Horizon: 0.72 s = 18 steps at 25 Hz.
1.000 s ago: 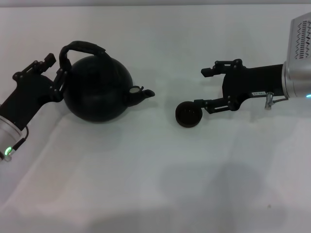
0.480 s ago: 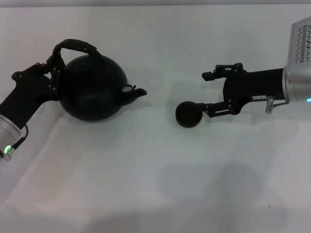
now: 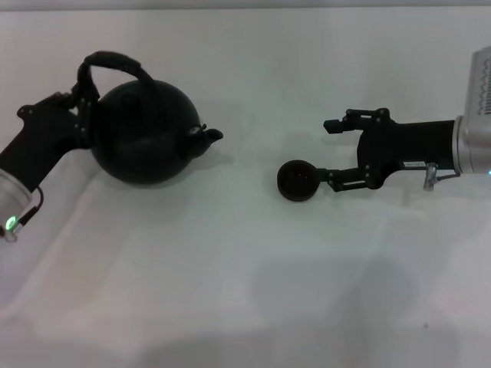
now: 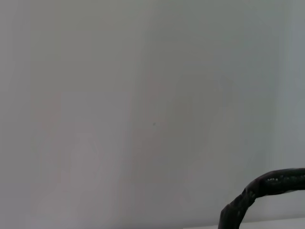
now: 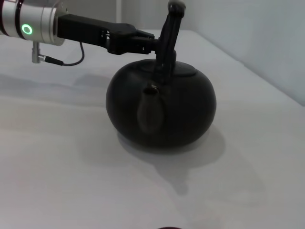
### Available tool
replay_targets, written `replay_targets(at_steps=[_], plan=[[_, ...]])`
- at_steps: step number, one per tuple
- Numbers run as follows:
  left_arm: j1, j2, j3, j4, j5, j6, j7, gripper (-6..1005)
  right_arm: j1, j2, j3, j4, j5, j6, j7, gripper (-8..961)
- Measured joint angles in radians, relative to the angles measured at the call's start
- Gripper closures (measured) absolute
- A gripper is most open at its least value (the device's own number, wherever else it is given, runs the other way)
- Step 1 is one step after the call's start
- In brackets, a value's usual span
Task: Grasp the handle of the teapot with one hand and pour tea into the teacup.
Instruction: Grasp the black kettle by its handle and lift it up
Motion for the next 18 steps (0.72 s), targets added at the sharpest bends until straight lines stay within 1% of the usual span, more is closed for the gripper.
replay_targets(at_steps=[4, 7, 9, 13, 15, 18], plan=[[-0.041, 0.012, 0.004, 0.002, 0.024, 0.003, -0.050, 903, -0.026, -0.003, 0.004, 0.010, 0.029, 0.000, -0.033, 94], [-0.068, 0.016, 0.005, 0.007, 0.052, 0.012, -0.084, 906, -0.038, -0.005, 0.005, 0.011, 0.047, 0.000, -0.050, 94], [-0.094, 0.015, 0.006, 0.036, 0.078, 0.020, -0.140, 906, -0.047, -0.005, 0.005, 0.012, 0.060, 0.000, -0.058, 95], [-0.168, 0.000, 0.006, 0.135, 0.160, 0.051, -0.305, 906, -0.063, -0.006, 0.006, 0.014, 0.084, 0.000, -0.077, 95], [-0.198, -0.003, 0.006, 0.161, 0.199, 0.075, -0.372, 906, -0.068, -0.007, 0.006, 0.019, 0.094, 0.000, -0.087, 95], [-0.247, -0.002, 0.006, 0.187, 0.260, 0.128, -0.452, 906, -0.074, -0.006, 0.006, 0.025, 0.104, -0.001, -0.099, 95]])
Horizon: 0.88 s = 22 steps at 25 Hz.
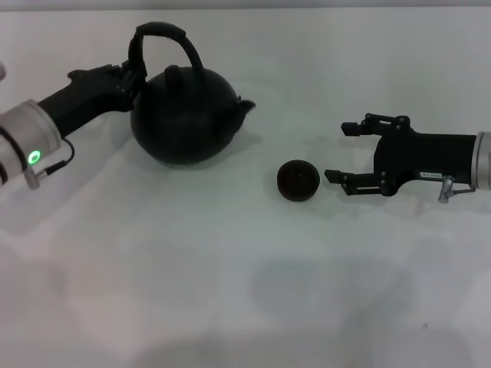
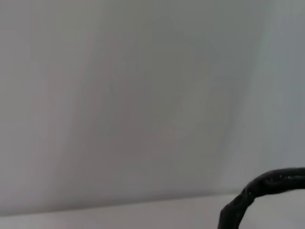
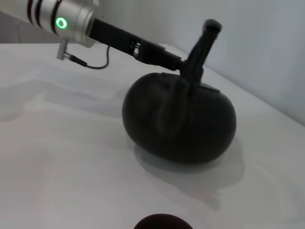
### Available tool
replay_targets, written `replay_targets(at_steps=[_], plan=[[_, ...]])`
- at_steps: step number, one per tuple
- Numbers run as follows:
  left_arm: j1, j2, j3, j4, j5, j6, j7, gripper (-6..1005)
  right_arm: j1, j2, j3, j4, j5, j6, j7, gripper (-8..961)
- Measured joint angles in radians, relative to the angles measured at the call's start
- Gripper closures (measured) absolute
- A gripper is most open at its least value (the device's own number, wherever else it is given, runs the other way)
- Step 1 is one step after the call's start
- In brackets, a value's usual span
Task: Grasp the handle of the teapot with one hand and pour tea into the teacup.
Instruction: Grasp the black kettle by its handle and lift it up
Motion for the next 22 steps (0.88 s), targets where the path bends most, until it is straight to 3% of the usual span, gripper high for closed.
replay_targets(at_steps=[9, 22], plan=[[-0.107, -0.002, 0.006, 0.065, 0.124, 0.102, -0.116, 907, 0.002, 0.000, 0.001, 0.009, 0.017, -0.011, -0.017, 95], [-0.188, -0.004, 0.090, 0.115, 0.121, 0.054, -0.162, 907, 0.011, 0.001, 0.001, 0.011, 0.039, -0.037, -0.031, 95]])
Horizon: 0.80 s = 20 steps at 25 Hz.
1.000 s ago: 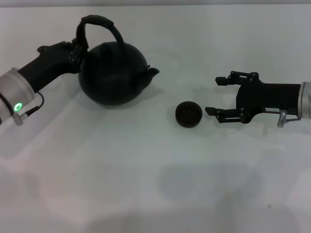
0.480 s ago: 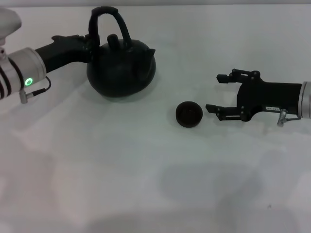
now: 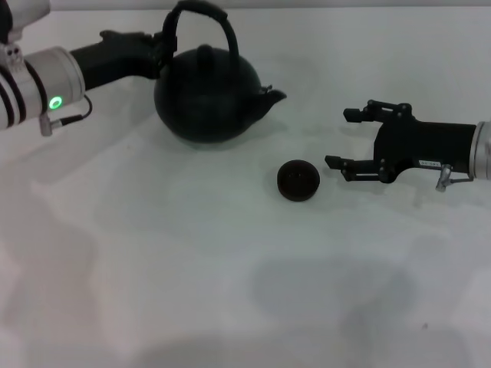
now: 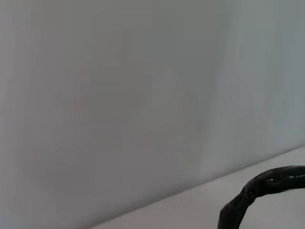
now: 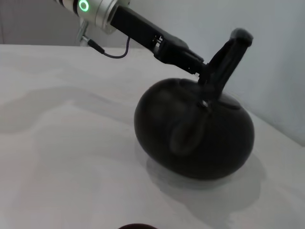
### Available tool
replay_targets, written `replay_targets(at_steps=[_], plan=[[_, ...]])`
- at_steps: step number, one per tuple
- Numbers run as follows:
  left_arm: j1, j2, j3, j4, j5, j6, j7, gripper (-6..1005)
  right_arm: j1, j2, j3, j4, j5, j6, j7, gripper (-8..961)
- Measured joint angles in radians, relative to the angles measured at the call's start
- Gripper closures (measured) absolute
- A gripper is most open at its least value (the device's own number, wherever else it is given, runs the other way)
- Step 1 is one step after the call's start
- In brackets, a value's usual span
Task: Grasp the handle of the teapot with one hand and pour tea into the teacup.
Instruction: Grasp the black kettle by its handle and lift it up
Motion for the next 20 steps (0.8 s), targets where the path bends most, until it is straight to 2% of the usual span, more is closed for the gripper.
replay_targets(at_steps=[13, 16, 18, 19, 20], plan=[[-0.068, -0.004, 0.015, 0.123, -0.013, -0.046, -0.025, 906, 0.018, 0.001, -0.001, 0.000, 0.027, -0.022, -0.004, 96], [-0.079, -0.010, 0.128, 0.186, -0.087, -0.060, -0.066, 906, 0.020, 0.000, -0.002, 0.000, 0.035, -0.028, -0.004, 96], [-0.079, -0.010, 0.128, 0.186, -0.087, -0.060, -0.066, 907, 0.021, -0.001, -0.002, 0.000, 0.041, -0.029, -0.004, 96], [-0.070, -0.015, 0.288, 0.244, -0.168, -0.052, -0.154, 907, 0.021, -0.001, -0.002, 0.000, 0.043, -0.030, -0.004, 96], [-0.065, -0.016, 0.329, 0.256, -0.192, -0.050, -0.175, 907, 0.021, -0.001, -0.002, 0.000, 0.044, -0.030, -0.004, 96]])
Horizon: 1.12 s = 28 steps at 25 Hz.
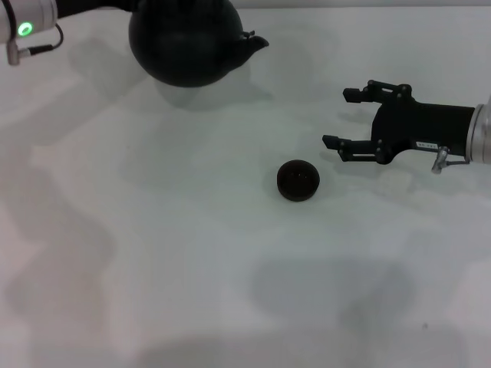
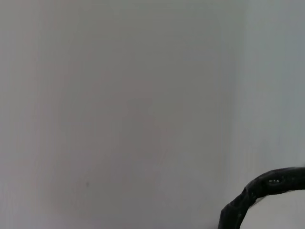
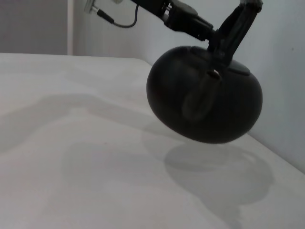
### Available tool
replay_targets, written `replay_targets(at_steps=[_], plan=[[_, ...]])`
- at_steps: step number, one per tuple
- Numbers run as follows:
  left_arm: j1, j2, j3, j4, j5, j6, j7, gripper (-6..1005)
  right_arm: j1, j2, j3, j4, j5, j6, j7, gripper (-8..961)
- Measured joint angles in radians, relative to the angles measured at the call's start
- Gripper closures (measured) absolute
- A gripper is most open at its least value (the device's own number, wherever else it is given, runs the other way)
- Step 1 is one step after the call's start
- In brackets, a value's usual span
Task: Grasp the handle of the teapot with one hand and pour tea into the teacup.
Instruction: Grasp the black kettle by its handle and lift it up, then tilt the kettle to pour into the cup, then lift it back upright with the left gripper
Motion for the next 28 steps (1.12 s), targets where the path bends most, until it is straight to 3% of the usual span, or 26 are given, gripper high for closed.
replay_targets(at_steps=[3, 6, 7, 9, 14, 19, 24, 28], plan=[[0.045, -0.002, 0.214, 0.068, -0.124, 0.023, -0.104, 907, 0.000, 0.000, 0.000, 0.000, 0.001, 0.000, 0.000, 96], [0.138, -0.002, 0.523, 0.181, -0.287, 0.105, -0.238, 907, 0.000, -0.001, 0.000, 0.000, 0.001, -0.003, 0.000, 96], [0.138, -0.002, 0.523, 0.181, -0.287, 0.105, -0.238, 907, 0.000, -0.001, 0.000, 0.000, 0.001, -0.004, 0.000, 96], [0.318, 0.008, 1.001, 0.395, -0.419, 0.323, -0.440, 907, 0.000, -0.001, 0.000, 0.000, 0.001, -0.005, 0.000, 96], [0.489, 0.013, 1.397, 0.640, -0.388, 0.499, -0.599, 907, 0.000, 0.000, 0.000, 0.000, 0.001, -0.006, -0.005, 96], [0.549, 0.012, 1.457, 0.696, -0.371, 0.507, -0.642, 906, 0.000, 0.000, -0.001, 0.000, 0.001, -0.005, -0.013, 96], [0.604, 0.010, 1.537, 0.702, -0.328, 0.596, -0.652, 906, -0.006, 0.001, -0.002, 0.000, 0.001, -0.005, -0.015, 96], [0.623, 0.010, 1.550, 0.719, -0.328, 0.606, -0.653, 906, -0.007, 0.001, -0.002, 0.000, 0.000, -0.005, -0.015, 96]])
